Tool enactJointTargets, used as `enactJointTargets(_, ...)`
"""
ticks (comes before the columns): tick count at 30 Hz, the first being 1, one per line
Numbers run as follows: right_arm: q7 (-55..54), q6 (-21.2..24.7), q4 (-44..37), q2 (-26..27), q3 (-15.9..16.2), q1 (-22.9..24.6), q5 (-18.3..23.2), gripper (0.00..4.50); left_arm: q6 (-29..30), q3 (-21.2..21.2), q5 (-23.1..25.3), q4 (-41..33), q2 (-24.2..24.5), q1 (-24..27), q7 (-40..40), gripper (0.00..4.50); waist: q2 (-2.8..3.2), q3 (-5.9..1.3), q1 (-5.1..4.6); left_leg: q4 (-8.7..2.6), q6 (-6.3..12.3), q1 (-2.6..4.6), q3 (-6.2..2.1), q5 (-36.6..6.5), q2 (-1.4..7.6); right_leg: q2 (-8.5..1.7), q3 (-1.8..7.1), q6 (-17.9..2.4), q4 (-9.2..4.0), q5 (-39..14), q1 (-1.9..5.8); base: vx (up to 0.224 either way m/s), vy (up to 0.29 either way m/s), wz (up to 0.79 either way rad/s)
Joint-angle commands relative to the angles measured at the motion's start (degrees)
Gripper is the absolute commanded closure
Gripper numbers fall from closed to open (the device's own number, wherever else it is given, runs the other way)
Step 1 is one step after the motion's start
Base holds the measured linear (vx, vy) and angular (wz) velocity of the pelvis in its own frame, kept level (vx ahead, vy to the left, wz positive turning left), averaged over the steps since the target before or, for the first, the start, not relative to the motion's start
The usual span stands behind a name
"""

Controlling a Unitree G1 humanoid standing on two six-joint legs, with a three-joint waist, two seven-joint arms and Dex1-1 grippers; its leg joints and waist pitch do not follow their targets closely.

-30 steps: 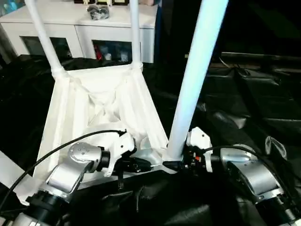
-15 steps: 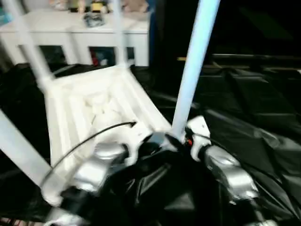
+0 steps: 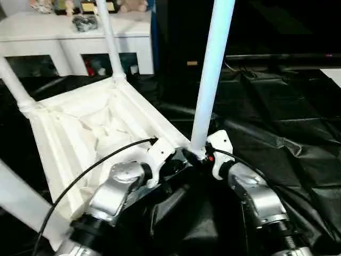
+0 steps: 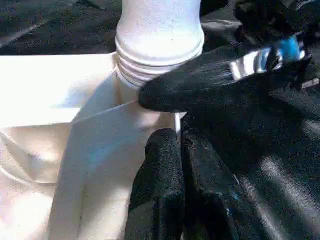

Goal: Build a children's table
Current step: Rotate leg to tighten

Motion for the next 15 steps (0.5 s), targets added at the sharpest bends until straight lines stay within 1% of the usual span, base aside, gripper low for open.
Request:
enactJointTargets(1,11.89,1.0,-3.06,-2.46,6.06,0.68,3.0,0.73,-2.25,-4.01,-0.16,-0.95,2.02,0.28,-5.88,4.5,-0.69,-2.25,0.79,-5.02,2.16,0.55,-2.4,-16.32,5.9,-6.07,3.57,-12.17,-4.07,-11.7,0.51,0.095,-0.055,0.11)
enactJointTargets(3,14.82,0.93,-3.98,-4.91,5.66,0.43,3.52,0.73,-1.89,-3.8,0.62,-1.99,4.19,0.16,-6.69,4.5,-0.55,-2.49,1.25,-4.82,3.36,0.45,-2.26,-12.58,5.93,-6.02,3.43,-13.17,-3.6,-7.42,0.63,0.067,-0.04,0.06)
enactJointTargets(4,15.42,0.95,-4.15,-5.4,5.53,0.36,3.56,0.73,-1.83,-3.73,1.0,-2.23,4.7,0.08,-6.66,4.5,-0.45,-2.75,1.71,-4.42,4.61,0.58,-2.06,-8.65,6.04,-5.88,3.24,-14.23,-3.05,-2.07,0.62,0.058,-0.039,0.07)
enactJointTargets(5,15.89,1.05,-4.25,-5.75,5.44,0.26,3.62,0.73,-1.06,-3.09,0.79,-2.43,4.85,-0.01,-6.42,4.5,-0.6,-2.85,1.82,-4.21,5.26,0.62,-1.91,-6.85,6.04,-5.85,3.23,-14.8,-2.78,0.63,0.6,0.058,-0.039,0.07)
enactJointTargets(6,16.42,0.98,-4.41,-6.21,5.26,0.16,3.72,0.61,1.0,-2.15,-0.37,-3.38,5.08,-0.01,-6.83,4.06,-0.59,-3.19,1.99,-3.73,6.39,0.25,-1.83,-2.91,5.9,-5.88,3.12,-15.7,-1.99,6.01,0.99,0.0,0.0,0.0)
enactJointTargets(7,17.06,1.29,-4.88,-6.87,4.84,0.01,4.07,0.61,4.56,-0.98,-2.27,-5.96,6.07,0.16,-8.06,3.95,-0.76,-3.49,2.23,-3.15,7.48,-0.24,-1.83,0.39,5.69,-5.88,3.07,-16.0,-1.23,10.98,1.15,0.0,0.0,0.0)
enactJointTargets(8,17.11,1.34,-4.98,-6.97,4.84,-0.01,4.15,0.61,5.0,-0.92,-2.45,-6.37,6.3,0.21,-8.16,3.95,-0.76,-3.55,2.36,-3.0,8.07,-0.24,-1.81,1.22,5.75,-5.82,3.05,-16.1,-0.99,12.58,0.98,0.0,0.0,0.0)
enactJointTargets(9,17.35,1.56,-5.41,-7.4,4.84,-0.06,4.5,0.61,6.76,-0.7,-3.16,-8.06,7.31,0.43,-8.5,3.95,-0.81,-3.71,2.53,-2.75,9.13,-0.46,-1.94,2.47,5.72,-5.76,2.81,-16.2,-0.57,14.04,1.09,0.0,0.0,0.0)
enactJointTargets(10,17.49,1.68,-5.67,-7.55,4.85,-0.05,4.67,0.61,7.78,-0.71,-3.46,-9.02,7.86,0.56,-8.72,3.81,-0.79,-3.83,2.52,-2.47,10.18,-0.85,-2.02,3.88,5.68,-5.59,2.66,-16.04,-0.31,15.11,0.94,0.0,0.0,0.0)
enactJointTargets(11,17.91,1.8,-5.94,-7.82,4.9,-0.05,4.93,0.61,8.39,-0.8,-3.69,-9.65,8.35,0.64,-8.84,3.81,-0.73,-3.84,2.54,-2.43,10.42,-0.88,-2.08,4.07,5.73,-5.58,2.55,-16.09,-0.21,15.0,0.86,0.0,0.0,0.0)
enactJointTargets(12,18.14,1.72,-6.09,-7.92,4.94,0.0,5.01,0.61,8.54,-0.71,-3.11,-9.97,8.59,0.74,-7.96,3.58,-0.66,-3.47,2.49,-2.53,10.63,-0.93,-2.07,2.41,5.8,-5.51,2.42,-16.23,-0.55,12.12,0.51,0.0,0.0,0.0)
enactJointTargets(13,18.29,1.65,-6.18,-7.97,4.97,0.03,5.06,0.61,8.67,-0.64,-2.66,-10.11,8.74,0.78,-7.3,3.58,-0.67,-3.01,2.43,-2.91,9.63,-0.81,-1.99,-1.83,5.95,-5.58,2.47,-16.21,-1.24,6.09,0.39,0.0,0.0,0.0)
enactJointTargets(14,18.58,1.63,-6.24,-7.95,4.93,0.04,5.09,0.61,8.79,-0.59,-2.36,-10.08,8.89,0.77,-6.91,3.55,-0.63,-2.88,2.48,-3.06,8.83,-0.67,-1.97,-3.83,6.0,-5.59,2.49,-16.09,-1.56,2.75,0.39,0.0,0.0,0.0)
enactJointTargets(15,18.73,1.63,-6.26,-7.91,4.9,0.04,5.08,0.61,8.88,-0.56,-2.23,-10.07,8.95,0.76,-6.77,3.55,-0.59,-2.6,2.51,-3.4,6.85,-0.41,-1.92,-7.38,6.07,-5.49,2.61,-15.61,-2.1,-3.1,0.27,0.0,0.0,0.0)
